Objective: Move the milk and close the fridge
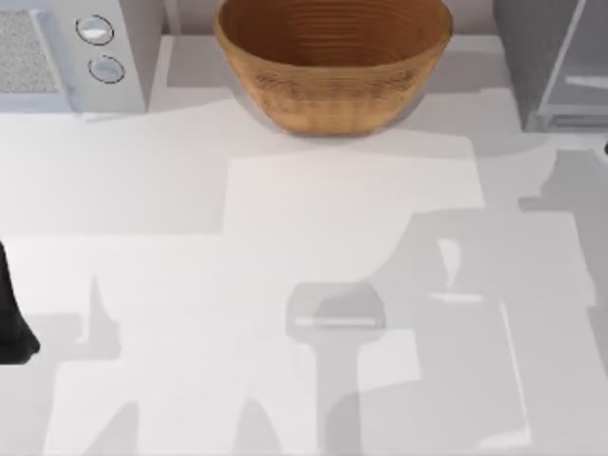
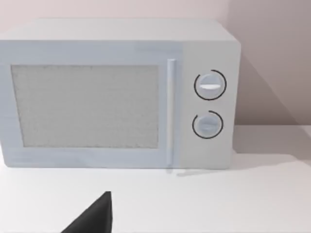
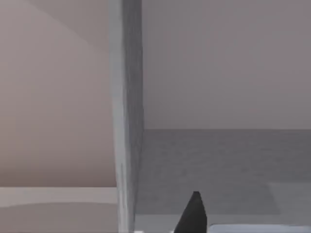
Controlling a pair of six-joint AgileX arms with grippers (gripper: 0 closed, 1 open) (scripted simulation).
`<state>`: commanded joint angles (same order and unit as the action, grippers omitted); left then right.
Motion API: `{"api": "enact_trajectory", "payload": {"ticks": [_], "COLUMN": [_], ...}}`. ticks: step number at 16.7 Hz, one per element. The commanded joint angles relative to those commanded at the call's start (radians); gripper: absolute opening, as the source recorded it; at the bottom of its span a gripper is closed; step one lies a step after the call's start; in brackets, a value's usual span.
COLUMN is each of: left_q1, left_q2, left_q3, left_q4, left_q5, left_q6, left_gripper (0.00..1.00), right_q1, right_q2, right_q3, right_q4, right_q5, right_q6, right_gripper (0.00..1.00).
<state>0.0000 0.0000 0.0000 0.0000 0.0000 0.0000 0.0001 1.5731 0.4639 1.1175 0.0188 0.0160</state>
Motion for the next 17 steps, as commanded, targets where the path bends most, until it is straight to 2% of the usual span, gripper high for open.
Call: {"api": "enact_trajectory", "payload": {"ticks": [11,17], "left_q1": [0.000,0.000], "left_q2": [0.000,0.000], "left_q3": [0.000,0.000], "left_q4": [0.000,0.000], "left_q5": [0.000,0.000], "left_q6": [0.000,0.000], "left_gripper": [1.00,1.00], "right_q1": [-0.153,-0.199], "right_q2": [0.570,0.714], "right_q3": [0.647,0.787], "right_q4": [-0.079,-0.133], "right_q5": [-0.141,-0.188], "right_q6": [-0.013,-0.012], "right_gripper": [0.00,0.00]}}
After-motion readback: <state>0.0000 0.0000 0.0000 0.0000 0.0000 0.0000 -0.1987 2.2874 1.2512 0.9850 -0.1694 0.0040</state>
